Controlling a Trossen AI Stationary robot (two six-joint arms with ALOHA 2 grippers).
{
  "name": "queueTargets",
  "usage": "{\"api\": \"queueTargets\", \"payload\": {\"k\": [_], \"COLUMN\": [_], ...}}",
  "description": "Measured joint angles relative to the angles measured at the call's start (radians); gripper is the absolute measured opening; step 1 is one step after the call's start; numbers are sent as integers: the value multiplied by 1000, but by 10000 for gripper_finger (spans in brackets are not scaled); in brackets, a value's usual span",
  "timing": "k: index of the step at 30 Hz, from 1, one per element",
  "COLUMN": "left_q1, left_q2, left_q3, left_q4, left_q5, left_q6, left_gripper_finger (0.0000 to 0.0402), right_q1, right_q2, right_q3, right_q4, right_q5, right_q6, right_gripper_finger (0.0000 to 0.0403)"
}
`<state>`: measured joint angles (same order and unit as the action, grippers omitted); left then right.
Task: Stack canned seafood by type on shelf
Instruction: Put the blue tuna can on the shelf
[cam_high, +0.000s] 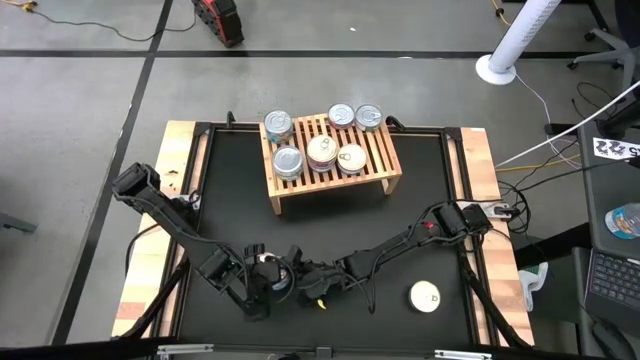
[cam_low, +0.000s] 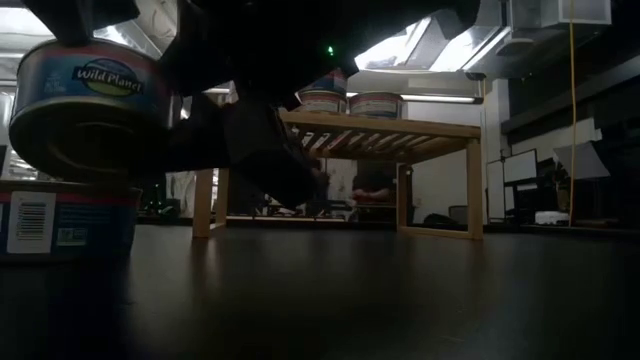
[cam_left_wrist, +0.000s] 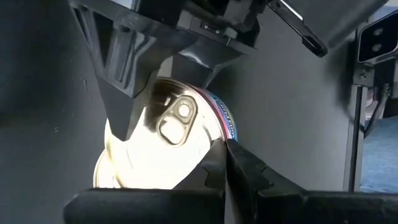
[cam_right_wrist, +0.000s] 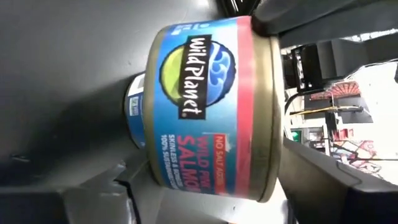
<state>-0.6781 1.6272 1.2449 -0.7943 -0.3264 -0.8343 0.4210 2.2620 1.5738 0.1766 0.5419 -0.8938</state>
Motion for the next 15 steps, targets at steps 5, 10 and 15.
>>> {"api": "queueTargets", "payload": {"k": [5, 10, 15], "left_q1": [0, 0, 0], "left_q2": [-1, -2, -2], "left_q3": [0, 1, 2], "left_q4": [0, 0, 22], "left_q5": [0, 4, 31], "left_q6": [7, 8, 76], "left_gripper_finger": [0, 5, 31], "right_q1": [1, 19, 40], "right_q2": [0, 0, 0], "right_q3": [-1, -2, -2], "right_q4": [2, 1, 3], "right_q5": [20, 44, 60], "right_q6": [3, 2, 0], "right_gripper_finger": [226, 177, 179]}}
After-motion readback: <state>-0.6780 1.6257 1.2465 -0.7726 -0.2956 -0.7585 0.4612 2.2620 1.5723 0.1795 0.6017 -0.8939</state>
